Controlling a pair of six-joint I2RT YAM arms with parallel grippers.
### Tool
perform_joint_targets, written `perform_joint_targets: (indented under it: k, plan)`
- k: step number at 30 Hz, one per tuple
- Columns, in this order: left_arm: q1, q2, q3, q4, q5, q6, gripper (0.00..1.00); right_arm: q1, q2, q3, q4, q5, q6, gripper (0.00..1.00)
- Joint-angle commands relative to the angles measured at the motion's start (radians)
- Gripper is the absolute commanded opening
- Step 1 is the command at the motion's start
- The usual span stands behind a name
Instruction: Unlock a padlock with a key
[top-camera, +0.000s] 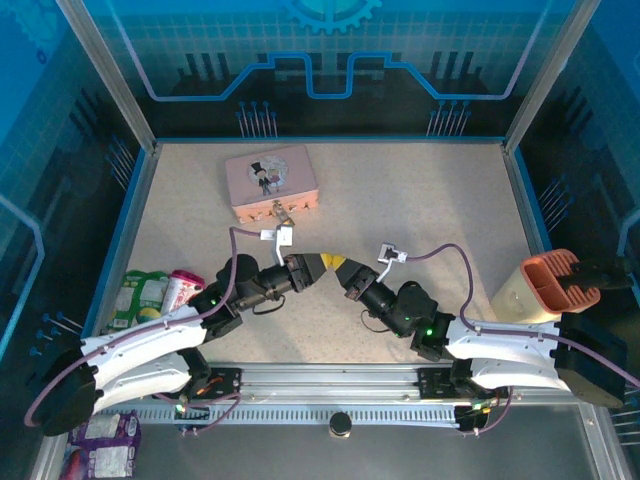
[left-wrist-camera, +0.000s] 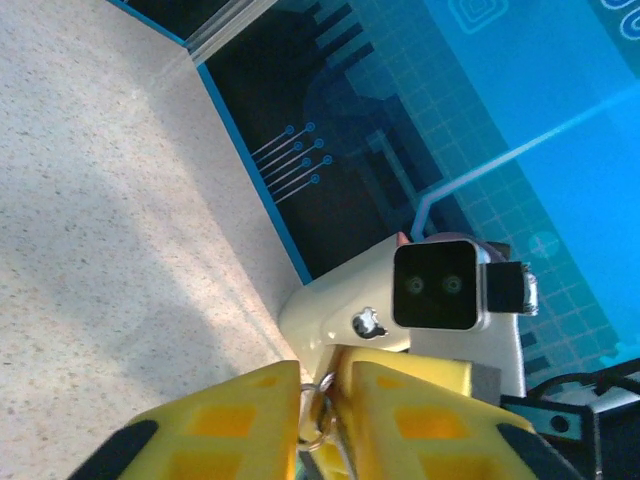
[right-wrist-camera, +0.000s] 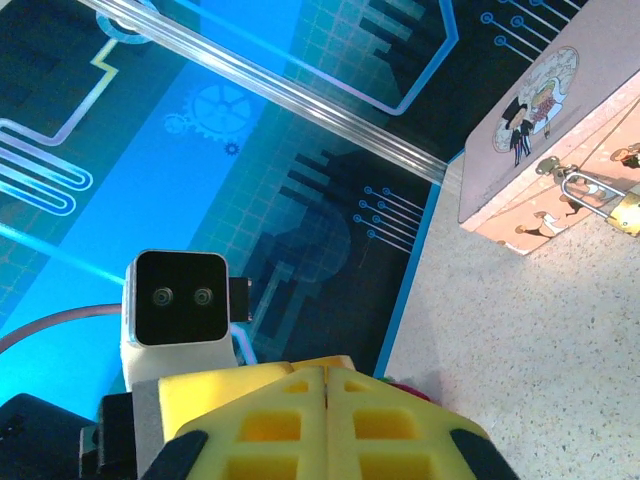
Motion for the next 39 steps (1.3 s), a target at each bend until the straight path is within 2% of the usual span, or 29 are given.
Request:
perform_joint_targets:
  k: [1,4,10,17,18,21,25,30,35,39]
  plan:
    - [0.002,0.02,0.04,0.02,0.053,0.015,0.15,0.012,0.004,0.013,0.056,-0.02,-0.015,0.0]
    - [0.001,0.028,0.044,0.026,0.064,0.012,0.08,0.007,0.011,0.012,0.059,-0.023,-0.002,0.0]
    - [0.001,0.03,0.042,0.025,0.059,0.005,0.02,-0.007,0.02,0.017,0.049,-0.045,0.019,0.0]
    - [0.001,0.016,0.036,-0.024,-0.004,-0.008,0.0,-0.039,-0.002,0.033,-0.045,-0.076,0.038,0.0]
    - [0.001,0.011,0.034,-0.038,-0.023,-0.01,0.0,-0.046,-0.01,0.036,-0.071,-0.08,0.044,0.03]
    - [0.0,-0.008,0.019,-0.065,-0.082,-0.031,0.0,-0.053,-0.039,0.045,-0.133,-0.087,0.026,0.19]
    - [0.0,-0.027,-0.018,-0.059,-0.178,-0.102,0.0,-0.054,-0.075,0.058,-0.212,-0.071,0.002,0.34]
    - [0.0,-0.043,-0.05,-0.051,-0.267,-0.184,0.0,-0.058,-0.089,0.042,-0.216,-0.051,0.006,0.4]
    - [-0.016,-0.059,-0.09,-0.011,-0.38,-0.292,0.0,-0.054,-0.063,0.04,-0.178,-0.055,0.033,0.41]
    - [-0.062,-0.054,-0.087,0.002,-0.466,-0.373,0.0,0.003,0.016,0.008,0.026,0.058,0.033,0.44]
